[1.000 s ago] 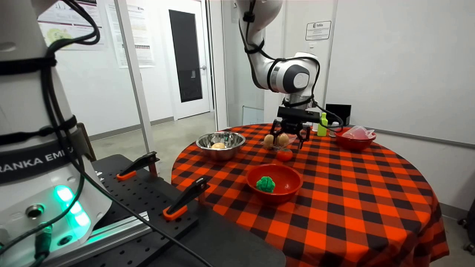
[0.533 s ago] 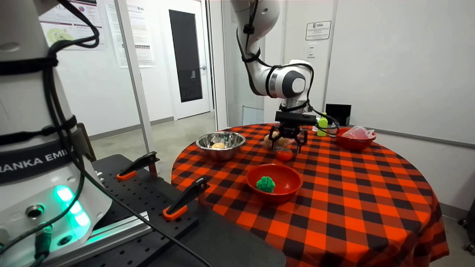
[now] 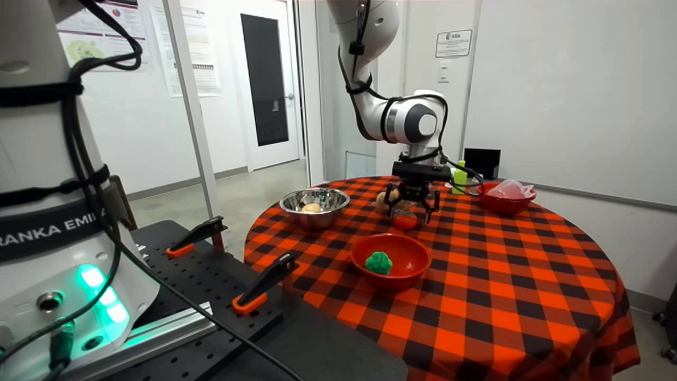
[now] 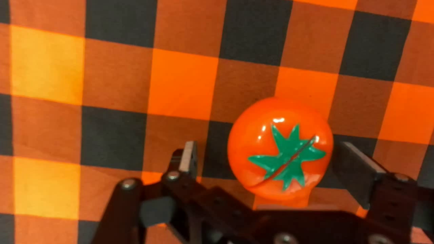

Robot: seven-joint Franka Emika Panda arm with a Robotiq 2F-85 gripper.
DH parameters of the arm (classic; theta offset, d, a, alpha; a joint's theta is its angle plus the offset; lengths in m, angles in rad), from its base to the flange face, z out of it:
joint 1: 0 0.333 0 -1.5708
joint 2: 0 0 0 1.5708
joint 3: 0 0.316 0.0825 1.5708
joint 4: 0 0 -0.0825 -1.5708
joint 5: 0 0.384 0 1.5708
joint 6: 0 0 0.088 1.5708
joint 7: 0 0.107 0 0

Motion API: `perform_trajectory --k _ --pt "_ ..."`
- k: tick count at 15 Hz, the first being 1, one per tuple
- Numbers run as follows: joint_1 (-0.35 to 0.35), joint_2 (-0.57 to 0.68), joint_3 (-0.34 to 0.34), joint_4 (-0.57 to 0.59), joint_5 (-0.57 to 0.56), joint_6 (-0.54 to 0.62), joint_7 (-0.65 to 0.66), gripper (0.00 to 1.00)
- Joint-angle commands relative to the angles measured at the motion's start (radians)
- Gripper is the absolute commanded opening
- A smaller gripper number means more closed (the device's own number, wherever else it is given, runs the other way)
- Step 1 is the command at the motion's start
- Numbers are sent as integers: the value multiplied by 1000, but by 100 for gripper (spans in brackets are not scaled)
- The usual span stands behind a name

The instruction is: Put the plastic tomato in the orange bowl

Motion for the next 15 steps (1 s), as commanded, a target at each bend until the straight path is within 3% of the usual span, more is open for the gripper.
perform_trajectory --k 1,6,10,15 --pt "10 21 -9 40 -18 -30 44 74" --pt "15 7 -15 22 -20 -17 78 38" --pt "14 -24 -14 -19 -19 -8 90 38" --pt "-20 -144 -1 -158 -2 -1 75 38"
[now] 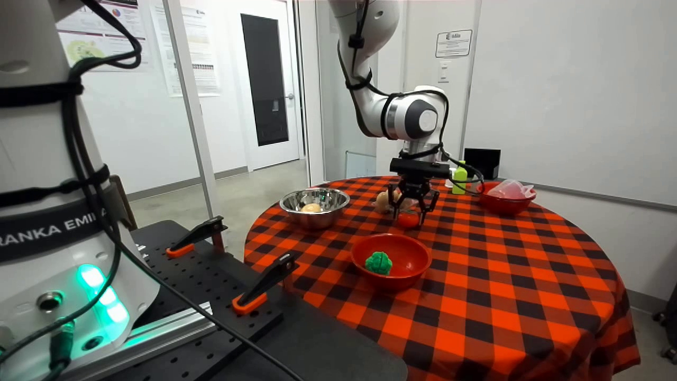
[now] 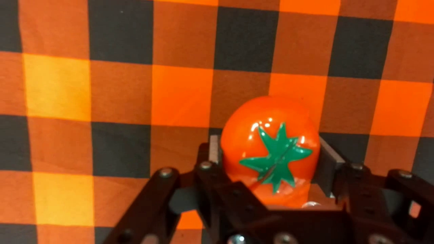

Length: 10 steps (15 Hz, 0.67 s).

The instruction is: Put the plastic tomato in the orange bowl

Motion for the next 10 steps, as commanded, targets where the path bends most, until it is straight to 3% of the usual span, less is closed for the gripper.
perform_trajectory --k 1,10 --pt "-28 -138 4 -156 4 1 7 38" --pt "-136 -475 -13 -575 114 96 46 38"
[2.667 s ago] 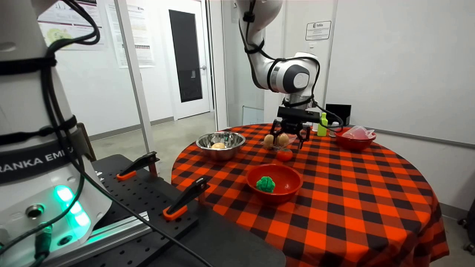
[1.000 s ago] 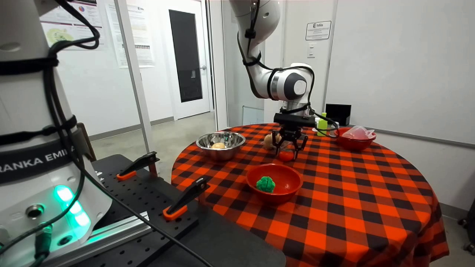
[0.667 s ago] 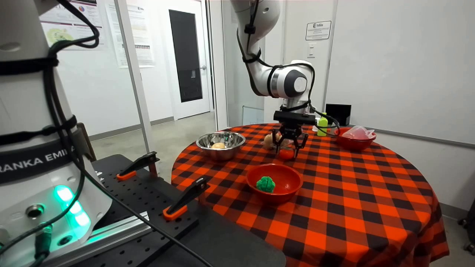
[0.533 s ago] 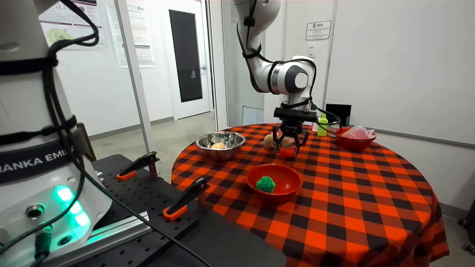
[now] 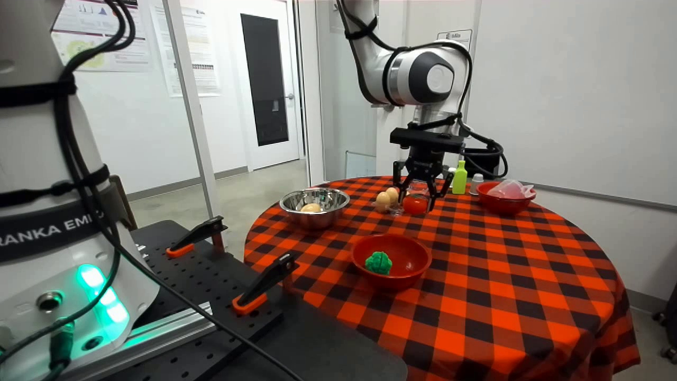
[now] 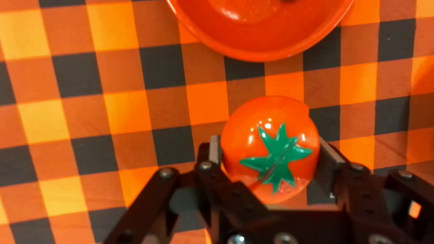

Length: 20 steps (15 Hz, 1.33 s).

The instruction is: Put the plastic tomato in the orange bowl

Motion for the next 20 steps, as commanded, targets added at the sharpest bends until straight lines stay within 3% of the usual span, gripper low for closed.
perform_trajectory --k 1,8,15,20 --pt "-43 -166 -2 -224 83 58 12 38" --pt "-76 -260 -9 -433 242 142 8 38" --pt "12 -197 -81 -468 168 319 188 38" --pt "25 -125 -100 -419 141 334 231 38"
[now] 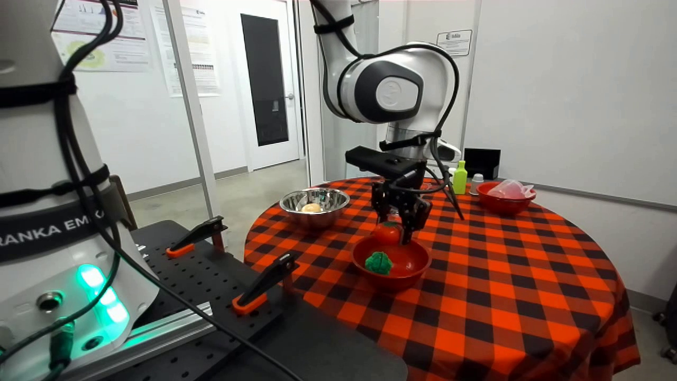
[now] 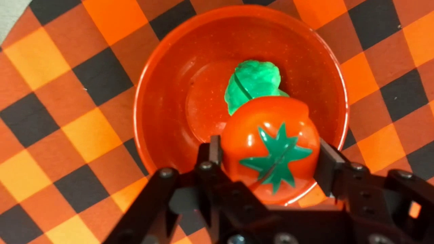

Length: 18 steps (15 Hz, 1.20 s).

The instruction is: Put the plastic tomato in the orange bowl

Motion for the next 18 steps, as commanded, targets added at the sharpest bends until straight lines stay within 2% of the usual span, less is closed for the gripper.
perform_trajectory --k 1,13,14,17,18 --pt "16 64 -21 46 -33 13 48 38" --pt "6 191 -18 161 -41 4 58 38" --pt "2 195 -14 165 -38 9 57 88" --pt "2 194 -15 167 -35 15 62 100" --pt "1 191 -14 166 -33 12 64 100"
